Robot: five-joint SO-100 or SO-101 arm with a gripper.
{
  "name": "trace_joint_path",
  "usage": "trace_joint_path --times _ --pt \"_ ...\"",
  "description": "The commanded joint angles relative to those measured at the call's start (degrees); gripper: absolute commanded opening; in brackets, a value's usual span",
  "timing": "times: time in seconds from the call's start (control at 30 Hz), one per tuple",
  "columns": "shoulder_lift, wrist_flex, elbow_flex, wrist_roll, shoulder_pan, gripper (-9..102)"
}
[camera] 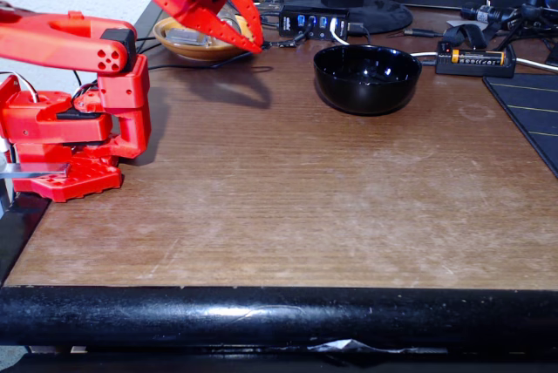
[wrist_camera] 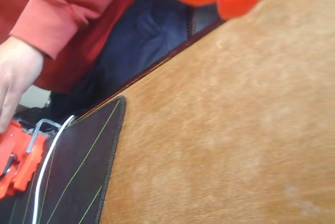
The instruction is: Ramasse la gomme et mets-la dans le bol.
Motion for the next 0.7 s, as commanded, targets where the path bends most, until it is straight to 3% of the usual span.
trace_joint_path --times 0.0,0.67 --pt "1.8 1.1 0.4 0.6 -0.4 -6" --pt "11.9 6.1 14.6 2.9 -2.9 -6"
